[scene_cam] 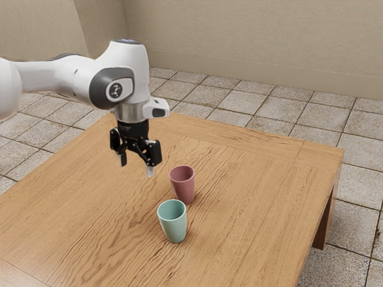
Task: Place the right cup onto the left cup
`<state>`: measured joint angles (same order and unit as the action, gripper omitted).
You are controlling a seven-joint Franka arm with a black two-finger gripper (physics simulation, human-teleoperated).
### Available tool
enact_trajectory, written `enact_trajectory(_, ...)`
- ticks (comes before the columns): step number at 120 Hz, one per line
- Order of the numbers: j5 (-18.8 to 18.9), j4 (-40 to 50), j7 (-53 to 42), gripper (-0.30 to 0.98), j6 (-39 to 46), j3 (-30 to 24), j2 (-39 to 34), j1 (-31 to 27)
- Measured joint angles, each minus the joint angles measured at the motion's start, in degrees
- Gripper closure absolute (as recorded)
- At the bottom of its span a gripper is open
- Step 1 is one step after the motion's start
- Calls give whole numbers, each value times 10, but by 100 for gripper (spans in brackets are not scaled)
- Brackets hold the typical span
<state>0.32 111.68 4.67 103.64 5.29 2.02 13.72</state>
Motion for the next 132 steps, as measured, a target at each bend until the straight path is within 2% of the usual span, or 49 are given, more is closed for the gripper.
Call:
enact_trajectory(26,-9,57,12,0,71,-3,-5,51)
enact_trajectory(62,-20,68,30,0,114,-8,-5,108)
enact_trajectory(132,-30,79,57,0,189,-33,60,81)
